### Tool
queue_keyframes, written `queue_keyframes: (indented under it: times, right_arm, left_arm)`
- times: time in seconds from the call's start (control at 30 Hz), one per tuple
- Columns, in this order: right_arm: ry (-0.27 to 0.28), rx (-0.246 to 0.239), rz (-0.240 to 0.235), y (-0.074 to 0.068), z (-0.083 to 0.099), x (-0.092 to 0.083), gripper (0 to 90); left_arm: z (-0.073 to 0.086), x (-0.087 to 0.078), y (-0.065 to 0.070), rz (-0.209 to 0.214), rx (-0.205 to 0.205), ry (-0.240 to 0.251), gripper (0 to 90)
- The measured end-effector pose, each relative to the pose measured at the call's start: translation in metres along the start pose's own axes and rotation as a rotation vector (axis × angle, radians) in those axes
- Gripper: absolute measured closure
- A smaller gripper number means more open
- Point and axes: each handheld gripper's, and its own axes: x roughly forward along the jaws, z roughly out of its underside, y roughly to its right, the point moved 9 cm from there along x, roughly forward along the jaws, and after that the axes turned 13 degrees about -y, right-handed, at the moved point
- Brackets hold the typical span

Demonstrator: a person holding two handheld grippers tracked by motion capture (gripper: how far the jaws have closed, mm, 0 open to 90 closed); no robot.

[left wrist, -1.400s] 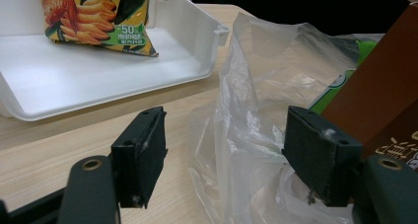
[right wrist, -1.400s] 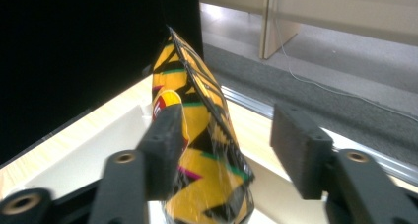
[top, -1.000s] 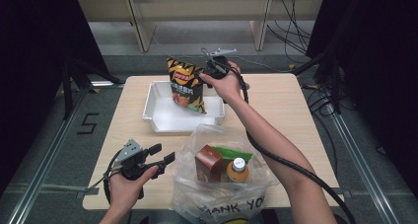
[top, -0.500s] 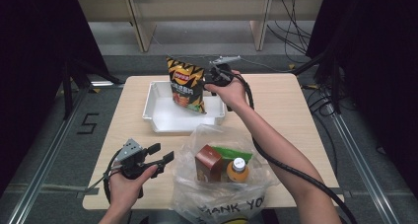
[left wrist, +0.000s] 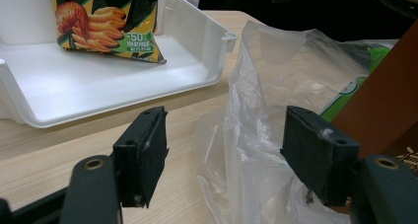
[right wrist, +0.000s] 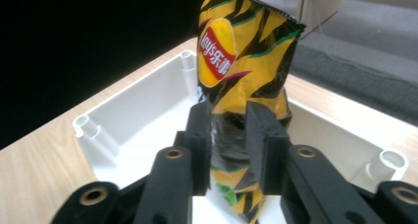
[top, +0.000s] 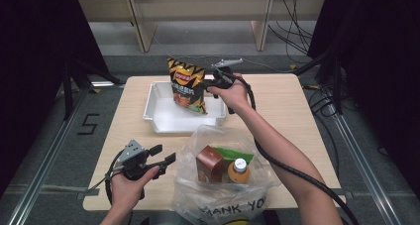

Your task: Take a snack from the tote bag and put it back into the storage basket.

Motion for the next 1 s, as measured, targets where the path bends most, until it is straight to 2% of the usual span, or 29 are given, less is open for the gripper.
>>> queue_keyframes:
  times: [0.03, 0.13, 0.17, 0.2, 0.27, 0.33, 0.37, 0.5, 0.53, 0.6, 0.67, 0.73, 0.77, 0.8, 0.83, 0.87, 0.9, 0.93, 1.0]
  right_arm:
    - [-0.007, 0.002, -0.020, -0.002, 0.001, 0.001, 75.9]
    - [-0.006, -0.016, -0.007, 0.000, 0.002, 0.003, 79.0]
    - [-0.019, 0.003, -0.011, -0.001, 0.004, 0.002, 79.3]
    - [-0.016, -0.022, 0.005, 0.002, 0.003, 0.003, 79.9]
    - [-0.018, -0.020, 0.008, 0.001, 0.004, 0.003, 80.9]
    - [-0.019, -0.027, -0.013, -0.001, 0.004, 0.003, 81.3]
    - [-0.017, -0.007, -0.019, -0.003, 0.004, 0.004, 81.4]
    - [-0.016, -0.028, -0.017, -0.002, 0.005, 0.005, 85.2]
    - [-0.026, -0.015, -0.022, -0.003, 0.006, 0.006, 86.2]
    - [-0.041, -0.060, -0.024, -0.002, 0.010, 0.007, 88.8]
    - [-0.034, -0.017, -0.028, -0.005, 0.009, 0.010, 90.0]
    - [-0.073, -0.068, -0.026, -0.002, 0.014, 0.012, 90.0]
    - [-0.064, -0.065, -0.039, -0.004, 0.013, 0.014, 90.0]
    - [-0.078, -0.083, -0.025, -0.002, 0.015, 0.016, 90.0]
    - [-0.078, -0.048, -0.039, -0.007, 0.014, 0.018, 90.0]
    - [-0.088, -0.085, -0.041, -0.007, 0.016, 0.020, 90.0]
    - [-0.087, -0.054, -0.053, -0.011, 0.015, 0.021, 90.0]
    - [-0.090, -0.081, -0.045, -0.010, 0.016, 0.023, 90.0]
    - [-0.100, -0.084, -0.049, -0.011, 0.017, 0.026, 90.0]
  left_arm:
    - [0.000, 0.000, 0.000, 0.001, -0.004, 0.004, 32.8]
    - [0.000, 0.000, 0.001, -0.002, 0.000, 0.003, 32.8]
    - [0.000, 0.000, 0.001, -0.002, 0.002, 0.001, 32.7]
    - [0.000, -0.001, 0.001, -0.002, 0.002, 0.001, 32.7]
    - [0.000, -0.001, 0.000, -0.003, 0.000, 0.001, 32.5]
    - [0.000, -0.001, 0.000, -0.004, 0.000, 0.001, 32.5]
    - [0.000, -0.001, 0.000, -0.003, 0.001, 0.001, 32.5]
    - [0.001, 0.001, 0.001, -0.001, 0.005, -0.005, 32.4]
    - [0.001, 0.001, 0.001, -0.001, 0.005, -0.005, 32.4]
    - [0.001, 0.000, 0.002, 0.002, 0.008, -0.006, 32.4]
    - [0.001, 0.000, 0.002, 0.001, 0.003, -0.005, 32.4]
    - [0.001, 0.000, 0.002, 0.001, 0.009, -0.004, 32.4]
    - [0.000, 0.000, 0.002, 0.007, 0.007, 0.001, 32.4]
    - [0.000, 0.000, 0.002, 0.007, 0.007, 0.001, 32.4]
    - [0.002, -0.001, 0.001, -0.001, 0.006, -0.005, 32.5]
    - [0.002, -0.001, 0.001, -0.001, 0.004, -0.006, 32.4]
    - [0.002, -0.001, 0.001, -0.002, 0.004, -0.005, 32.4]
    - [0.002, -0.001, 0.001, -0.002, 0.005, -0.006, 32.5]
    - [0.002, -0.002, 0.001, -0.005, 0.007, -0.008, 32.4]
